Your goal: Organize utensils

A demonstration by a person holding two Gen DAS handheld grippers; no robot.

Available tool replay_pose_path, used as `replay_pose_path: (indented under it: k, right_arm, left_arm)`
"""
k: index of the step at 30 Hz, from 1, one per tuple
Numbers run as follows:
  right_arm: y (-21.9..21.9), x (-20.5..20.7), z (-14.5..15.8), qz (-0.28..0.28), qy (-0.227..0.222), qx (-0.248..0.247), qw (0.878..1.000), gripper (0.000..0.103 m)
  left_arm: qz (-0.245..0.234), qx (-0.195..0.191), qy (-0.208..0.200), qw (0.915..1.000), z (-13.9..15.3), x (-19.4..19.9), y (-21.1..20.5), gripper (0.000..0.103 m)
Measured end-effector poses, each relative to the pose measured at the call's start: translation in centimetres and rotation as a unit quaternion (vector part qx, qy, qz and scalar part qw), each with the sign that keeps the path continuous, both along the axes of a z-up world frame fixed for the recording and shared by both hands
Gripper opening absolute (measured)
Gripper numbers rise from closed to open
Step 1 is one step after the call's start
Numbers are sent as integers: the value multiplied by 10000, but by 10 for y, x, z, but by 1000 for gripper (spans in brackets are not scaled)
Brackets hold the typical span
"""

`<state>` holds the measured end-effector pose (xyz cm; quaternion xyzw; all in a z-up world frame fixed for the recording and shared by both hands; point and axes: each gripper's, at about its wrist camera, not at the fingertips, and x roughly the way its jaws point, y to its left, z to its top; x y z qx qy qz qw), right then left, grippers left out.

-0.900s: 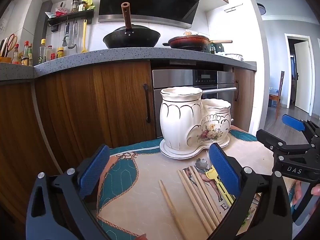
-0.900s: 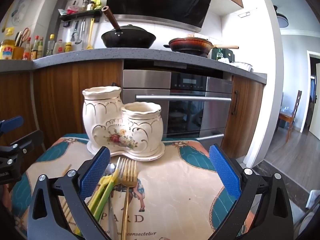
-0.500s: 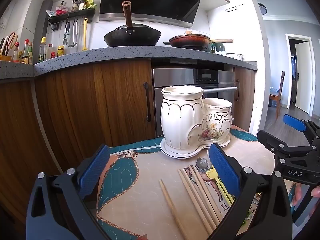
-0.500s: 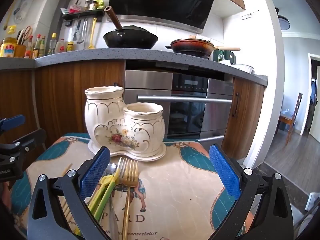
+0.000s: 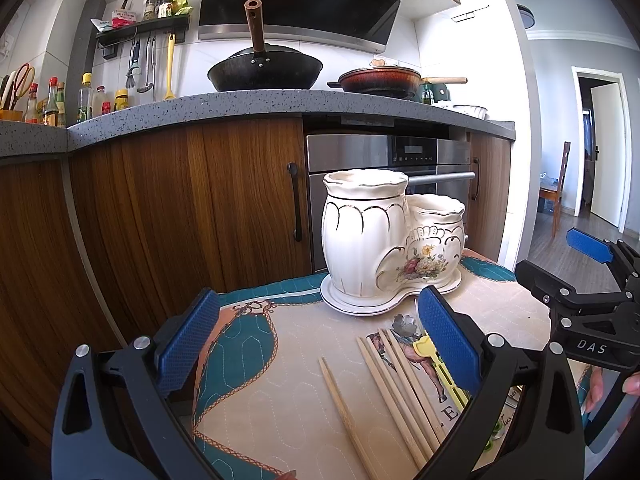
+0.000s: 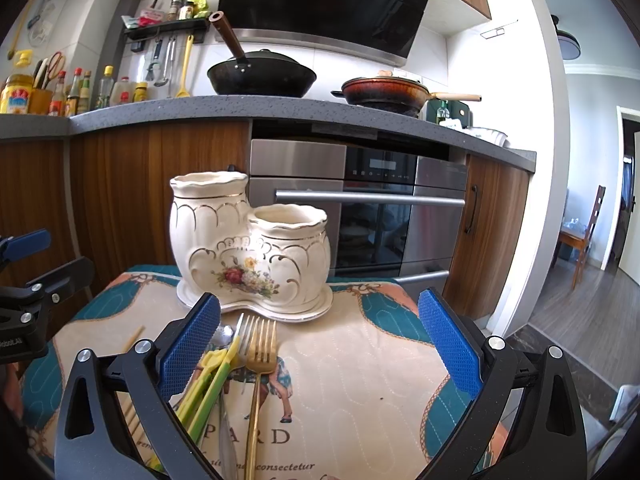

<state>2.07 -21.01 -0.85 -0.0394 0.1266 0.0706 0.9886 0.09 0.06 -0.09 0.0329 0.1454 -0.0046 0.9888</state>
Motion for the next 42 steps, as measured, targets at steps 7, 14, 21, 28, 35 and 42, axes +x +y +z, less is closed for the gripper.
replay_pose_path:
  k: [7, 14, 21, 28, 35, 42]
  right_arm:
    - [2, -1, 0, -1, 7, 0, 10000, 98]
    - [0, 0, -1, 4, 8, -4, 10000, 98]
    - [1, 0, -1, -1, 16, 1, 10000, 98]
    - [1, 1, -2, 6, 22, -9, 10000, 98]
    - [2, 2, -2, 6, 30, -9, 10000, 98]
    - [2, 2, -2, 6, 34, -7, 10000, 98]
  left_arm:
    - [0, -5, 10, 10000, -3, 3, 2, 98]
    - [-1, -6, 19, 10000, -3, 3, 2, 98]
    - [0, -6, 27, 10000, -2, 4, 2, 98]
    - [0, -8, 32, 10000, -2, 4, 2, 98]
    - [0, -7, 41, 10000, -2, 4, 2, 98]
    - [0, -7, 44, 10000, -5, 5, 1, 98]
